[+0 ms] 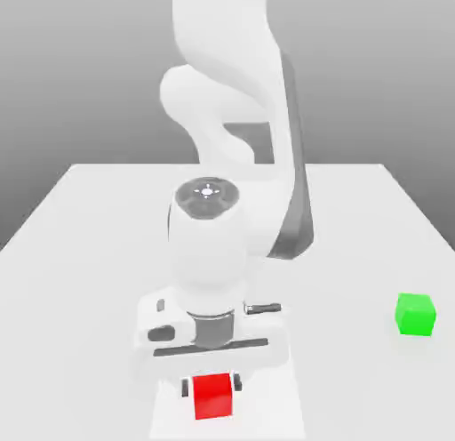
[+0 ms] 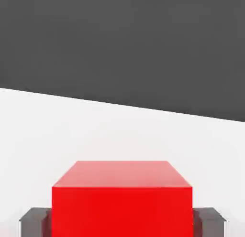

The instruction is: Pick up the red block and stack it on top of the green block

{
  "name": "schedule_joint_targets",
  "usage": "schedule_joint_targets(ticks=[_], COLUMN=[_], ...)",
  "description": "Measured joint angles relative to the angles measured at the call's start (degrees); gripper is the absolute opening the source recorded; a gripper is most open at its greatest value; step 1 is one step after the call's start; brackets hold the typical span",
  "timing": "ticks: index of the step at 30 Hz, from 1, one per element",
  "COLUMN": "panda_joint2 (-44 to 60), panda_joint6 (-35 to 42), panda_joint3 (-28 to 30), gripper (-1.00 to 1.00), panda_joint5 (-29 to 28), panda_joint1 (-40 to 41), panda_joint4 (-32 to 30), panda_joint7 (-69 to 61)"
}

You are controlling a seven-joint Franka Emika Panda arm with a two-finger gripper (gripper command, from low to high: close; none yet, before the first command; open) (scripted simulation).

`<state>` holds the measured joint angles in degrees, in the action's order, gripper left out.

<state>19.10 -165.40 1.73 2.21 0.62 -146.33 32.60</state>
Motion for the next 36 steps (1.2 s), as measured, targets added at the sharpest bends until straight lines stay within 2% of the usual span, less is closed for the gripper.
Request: schedule_joint_targets(ticks=[3,9,26,29,32,33,36], panda_joint2=[-0.16,-10.57,-19.86,-17.27,-11.63,-9.76,-9.76], panda_joint6=[0.14,8.87,13.68,11.01,5.79,4.07,4.07], panda_joint3=[-0.03,-0.04,-17.42,-16.85,-14.31,-13.52,-13.52], gripper=[-1.0,-1.0,-1.0,-1.0,-1.0,1.0,1.0], panda_joint5=[-0.09,-1.28,-1.07,-3.36,-7.09,-8.29,-8.29], panda_joint1=[0.04,-1.01,-32.66,-38.5,-36.99,-37.46,-37.46], panda_joint4=[-0.03,-1.7,-6.0,-6.16,-5.93,-5.85,-5.85], panda_joint7=[0.06,2.13,44.09,49.19,52.32,53.22,53.22])
